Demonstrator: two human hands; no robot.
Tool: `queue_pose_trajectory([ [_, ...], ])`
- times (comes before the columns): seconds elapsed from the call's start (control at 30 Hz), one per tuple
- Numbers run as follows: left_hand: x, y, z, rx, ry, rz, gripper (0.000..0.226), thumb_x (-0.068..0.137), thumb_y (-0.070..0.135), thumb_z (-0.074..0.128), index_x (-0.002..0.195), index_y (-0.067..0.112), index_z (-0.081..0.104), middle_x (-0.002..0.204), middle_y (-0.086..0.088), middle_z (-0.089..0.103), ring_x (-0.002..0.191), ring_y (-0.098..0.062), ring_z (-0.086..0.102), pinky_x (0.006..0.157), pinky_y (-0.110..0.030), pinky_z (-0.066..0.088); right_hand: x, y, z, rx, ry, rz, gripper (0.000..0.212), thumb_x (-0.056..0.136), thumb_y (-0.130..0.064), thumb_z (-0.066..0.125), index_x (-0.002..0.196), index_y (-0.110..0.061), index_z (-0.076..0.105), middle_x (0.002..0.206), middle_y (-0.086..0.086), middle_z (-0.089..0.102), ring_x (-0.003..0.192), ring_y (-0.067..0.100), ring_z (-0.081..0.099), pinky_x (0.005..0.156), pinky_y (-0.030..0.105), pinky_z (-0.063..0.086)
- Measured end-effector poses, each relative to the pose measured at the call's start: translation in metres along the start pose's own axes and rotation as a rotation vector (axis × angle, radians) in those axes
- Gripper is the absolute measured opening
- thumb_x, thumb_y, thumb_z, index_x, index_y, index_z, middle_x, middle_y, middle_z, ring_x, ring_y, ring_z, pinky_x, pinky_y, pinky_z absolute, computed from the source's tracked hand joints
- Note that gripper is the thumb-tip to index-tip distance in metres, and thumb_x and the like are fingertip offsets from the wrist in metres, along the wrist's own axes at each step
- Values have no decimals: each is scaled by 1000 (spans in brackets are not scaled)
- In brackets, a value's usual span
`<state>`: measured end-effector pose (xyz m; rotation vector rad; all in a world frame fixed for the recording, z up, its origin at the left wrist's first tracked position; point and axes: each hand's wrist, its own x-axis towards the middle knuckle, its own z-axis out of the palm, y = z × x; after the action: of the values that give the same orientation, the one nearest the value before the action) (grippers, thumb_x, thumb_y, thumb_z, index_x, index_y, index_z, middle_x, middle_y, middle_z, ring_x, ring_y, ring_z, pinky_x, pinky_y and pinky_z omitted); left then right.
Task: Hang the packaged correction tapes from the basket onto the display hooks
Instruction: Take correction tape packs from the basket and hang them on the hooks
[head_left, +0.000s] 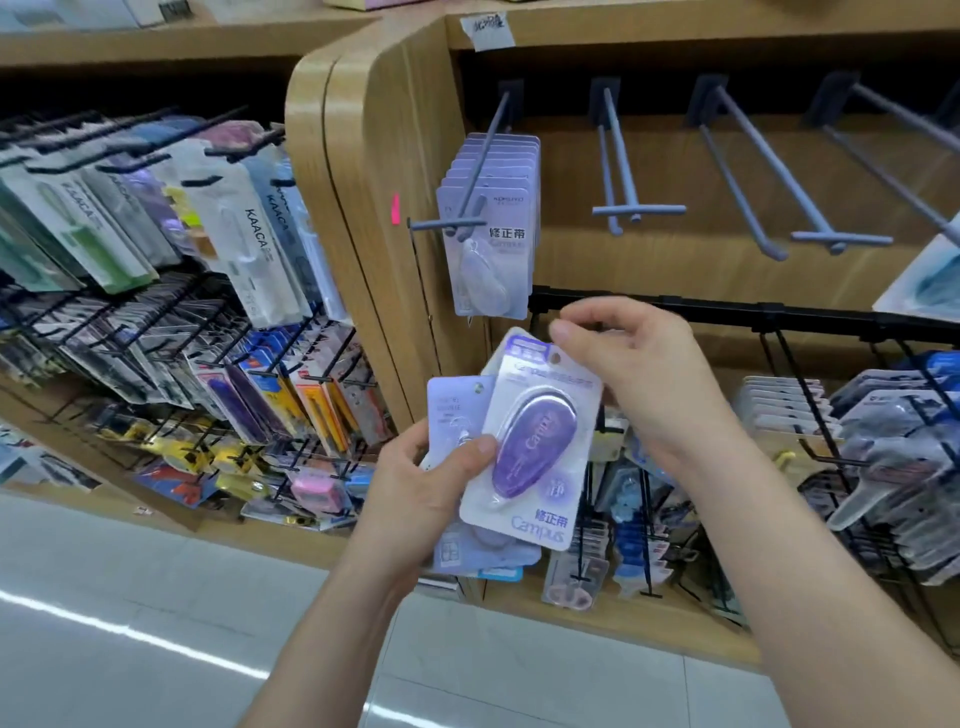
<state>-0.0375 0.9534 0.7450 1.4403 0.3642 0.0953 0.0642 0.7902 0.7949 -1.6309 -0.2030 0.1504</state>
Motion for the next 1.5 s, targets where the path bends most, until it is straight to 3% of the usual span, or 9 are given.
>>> queue_pose_trajectory([
  [0.17,0,4,14,-36,50,89,23,72,28,75,93,22,73,93,-3,77,79,-20,73,64,-34,58,-26,6,-13,186,-143,181,14,96,-11,59,100,-11,72,84,3,77,68,14,70,59,27,58],
  [0.33,-3,9,29,28,-4,185,36,73,32,71,106,18,67,94,7,77,82,-7,72,63,-20,55,-34,-3,-23,94,-11,-37,18,97,-7,56,92,-15,71,61,-9,69,47,-1,55,44,10,39],
  [0.5,2,13,29,47,21,248,29,78,41,71,102,26,69,97,8,76,87,-7,71,67,-23,55,-23,-14,-21,78,90,-145,19,98,-12,58,85,-19,71,59,-2,65,40,6,47,37,19,37],
  [0.67,4,10,16,87,101,248,21,82,43,72,99,30,71,99,6,75,93,-18,71,78,-40,57,-3,-27,-24,29,171,-245,21,96,-12,62,78,-18,69,53,-12,63,41,0,47,40,17,37],
  [1.03,-5,20,1,147,152,297,23,80,45,67,99,32,71,99,9,75,89,-14,71,72,-30,60,24,-15,-14,3,356,-247,33,93,-22,67,61,-18,62,60,3,57,56,10,44,54,28,35],
  [1.13,-4,19,6,165,160,280,28,81,48,70,103,31,69,99,12,75,90,-14,71,76,-36,60,34,-11,-13,-4,369,-216,32,98,-28,58,70,-14,62,68,7,58,62,17,48,56,32,38],
  [1.23,-2,19,12,175,154,272,23,78,48,70,99,37,69,98,12,75,89,-13,71,77,-38,57,17,-11,-19,46,121,-123,26,103,-37,48,99,-20,67,79,8,69,64,19,63,47,28,48],
  [1.33,-1,19,17,176,148,278,25,79,49,74,100,35,69,96,14,75,87,-11,71,73,-32,55,0,-2,-21,-14,-61,-69,37,87,-31,73,121,-34,57,89,-1,76,71,15,70,49,28,50],
  [1.5,-2,16,12,169,202,278,30,73,46,63,98,29,68,91,17,74,82,-5,69,64,-18,52,19,1,-12,70,181,-138,29,86,-14,76,107,-31,65,91,-1,77,77,13,71,62,24,55],
])
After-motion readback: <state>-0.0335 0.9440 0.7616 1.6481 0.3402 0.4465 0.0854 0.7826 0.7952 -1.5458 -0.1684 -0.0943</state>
